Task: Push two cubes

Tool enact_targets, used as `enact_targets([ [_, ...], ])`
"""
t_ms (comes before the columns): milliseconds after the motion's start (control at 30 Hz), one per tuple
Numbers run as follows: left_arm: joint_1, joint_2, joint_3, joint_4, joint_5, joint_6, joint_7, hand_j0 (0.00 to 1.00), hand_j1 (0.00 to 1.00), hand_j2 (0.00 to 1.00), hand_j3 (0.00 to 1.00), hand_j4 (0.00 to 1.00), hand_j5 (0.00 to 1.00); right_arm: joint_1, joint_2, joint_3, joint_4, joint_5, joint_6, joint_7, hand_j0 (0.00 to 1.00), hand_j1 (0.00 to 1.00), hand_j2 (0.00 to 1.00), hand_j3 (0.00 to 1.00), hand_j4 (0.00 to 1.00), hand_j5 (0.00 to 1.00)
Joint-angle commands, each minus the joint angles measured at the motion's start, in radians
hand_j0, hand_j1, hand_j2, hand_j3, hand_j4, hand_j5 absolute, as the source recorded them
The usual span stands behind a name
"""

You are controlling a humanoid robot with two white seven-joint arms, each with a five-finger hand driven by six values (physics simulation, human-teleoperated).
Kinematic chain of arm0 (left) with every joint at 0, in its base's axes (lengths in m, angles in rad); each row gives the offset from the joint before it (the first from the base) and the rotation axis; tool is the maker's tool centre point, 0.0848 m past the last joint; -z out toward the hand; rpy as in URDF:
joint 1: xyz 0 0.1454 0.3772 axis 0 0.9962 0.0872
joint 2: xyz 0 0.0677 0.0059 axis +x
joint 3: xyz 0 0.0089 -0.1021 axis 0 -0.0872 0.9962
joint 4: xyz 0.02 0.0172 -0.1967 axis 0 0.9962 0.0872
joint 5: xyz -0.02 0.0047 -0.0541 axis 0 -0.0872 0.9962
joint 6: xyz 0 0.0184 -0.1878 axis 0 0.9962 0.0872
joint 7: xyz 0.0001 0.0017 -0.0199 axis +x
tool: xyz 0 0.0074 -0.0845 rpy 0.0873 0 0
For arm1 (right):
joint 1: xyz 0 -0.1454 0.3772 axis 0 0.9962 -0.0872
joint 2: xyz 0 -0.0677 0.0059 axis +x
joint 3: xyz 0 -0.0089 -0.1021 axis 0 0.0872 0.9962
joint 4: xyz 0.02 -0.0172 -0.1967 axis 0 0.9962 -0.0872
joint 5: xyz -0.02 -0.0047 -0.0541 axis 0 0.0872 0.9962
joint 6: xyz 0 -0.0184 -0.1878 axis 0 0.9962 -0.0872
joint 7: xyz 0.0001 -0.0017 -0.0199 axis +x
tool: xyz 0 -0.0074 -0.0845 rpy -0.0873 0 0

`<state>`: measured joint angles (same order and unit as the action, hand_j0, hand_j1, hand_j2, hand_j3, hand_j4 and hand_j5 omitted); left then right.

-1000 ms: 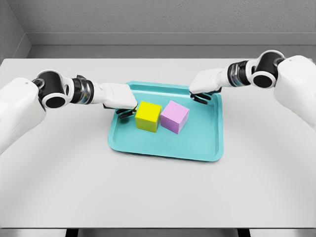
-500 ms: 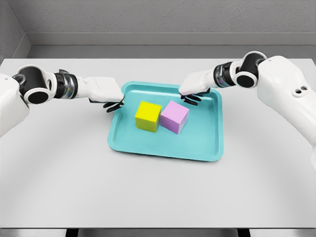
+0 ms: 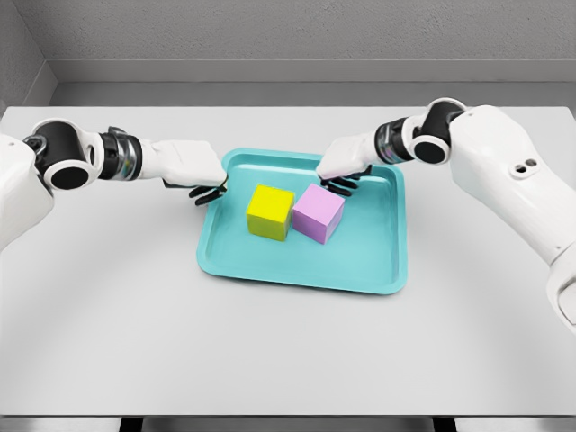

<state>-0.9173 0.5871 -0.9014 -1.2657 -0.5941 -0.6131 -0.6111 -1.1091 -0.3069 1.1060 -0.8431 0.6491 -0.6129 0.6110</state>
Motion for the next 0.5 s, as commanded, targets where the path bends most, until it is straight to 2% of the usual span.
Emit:
enact_targets([
  [0, 0.000, 0.000, 0.001, 0.000, 0.003, 0.002, 0.000, 0.02, 0.02, 0.02, 0.02, 0.02, 0.02, 0.000, 0.006, 0.003, 0.001, -0.002, 0.002, 0.000, 0.00, 0.00, 0.00, 0.00, 0.00, 0.00],
  [467, 0.000, 0.000, 0.001, 0.000, 0.003, 0.002, 0.000, 0.02, 0.02, 0.02, 0.02, 0.02, 0.02, 0.002, 0.025, 0.005, -0.011, 0.001, 0.002, 0.000, 0.00, 0.00, 0.00, 0.00, 0.00, 0.00],
])
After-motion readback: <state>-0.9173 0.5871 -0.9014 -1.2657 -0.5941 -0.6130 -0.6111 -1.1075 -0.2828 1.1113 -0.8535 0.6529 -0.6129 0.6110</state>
